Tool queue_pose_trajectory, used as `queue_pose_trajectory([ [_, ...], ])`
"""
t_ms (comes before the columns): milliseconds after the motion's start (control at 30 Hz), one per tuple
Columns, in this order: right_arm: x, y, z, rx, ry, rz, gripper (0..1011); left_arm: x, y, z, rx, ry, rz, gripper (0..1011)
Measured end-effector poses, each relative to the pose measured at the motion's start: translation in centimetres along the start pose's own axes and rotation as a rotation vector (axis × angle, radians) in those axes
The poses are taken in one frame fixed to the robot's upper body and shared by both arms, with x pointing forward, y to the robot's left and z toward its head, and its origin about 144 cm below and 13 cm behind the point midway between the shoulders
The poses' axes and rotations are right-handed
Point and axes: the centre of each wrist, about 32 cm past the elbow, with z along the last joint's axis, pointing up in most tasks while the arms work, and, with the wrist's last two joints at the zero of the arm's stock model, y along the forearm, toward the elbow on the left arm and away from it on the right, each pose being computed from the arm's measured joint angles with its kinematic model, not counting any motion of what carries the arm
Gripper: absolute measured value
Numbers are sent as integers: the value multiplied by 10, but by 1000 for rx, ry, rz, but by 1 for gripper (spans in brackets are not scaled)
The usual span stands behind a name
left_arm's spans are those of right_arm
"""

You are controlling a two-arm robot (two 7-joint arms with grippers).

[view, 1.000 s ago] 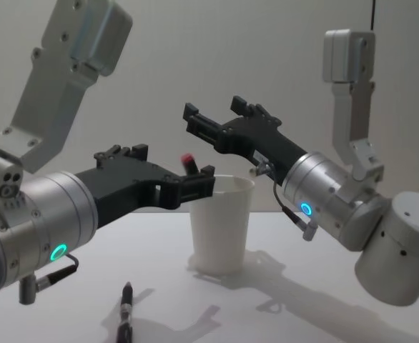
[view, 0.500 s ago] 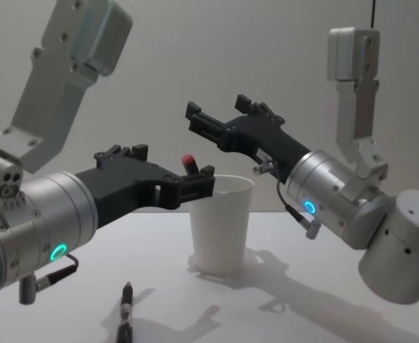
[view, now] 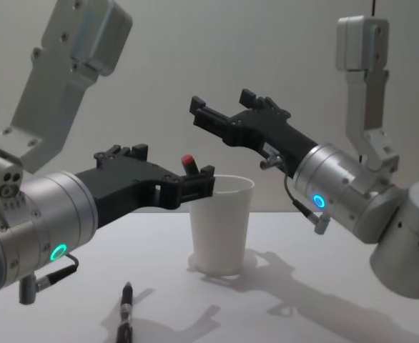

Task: Place the pen into the pen holder.

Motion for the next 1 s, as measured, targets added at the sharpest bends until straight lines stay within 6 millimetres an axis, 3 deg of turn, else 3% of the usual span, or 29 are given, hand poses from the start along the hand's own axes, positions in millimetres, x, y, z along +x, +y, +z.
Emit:
queue_pose_trajectory([
  [1000, 13, -34, 32, -44, -14, -37, 1002, 0, 0, 0, 0, 0, 0, 1001],
])
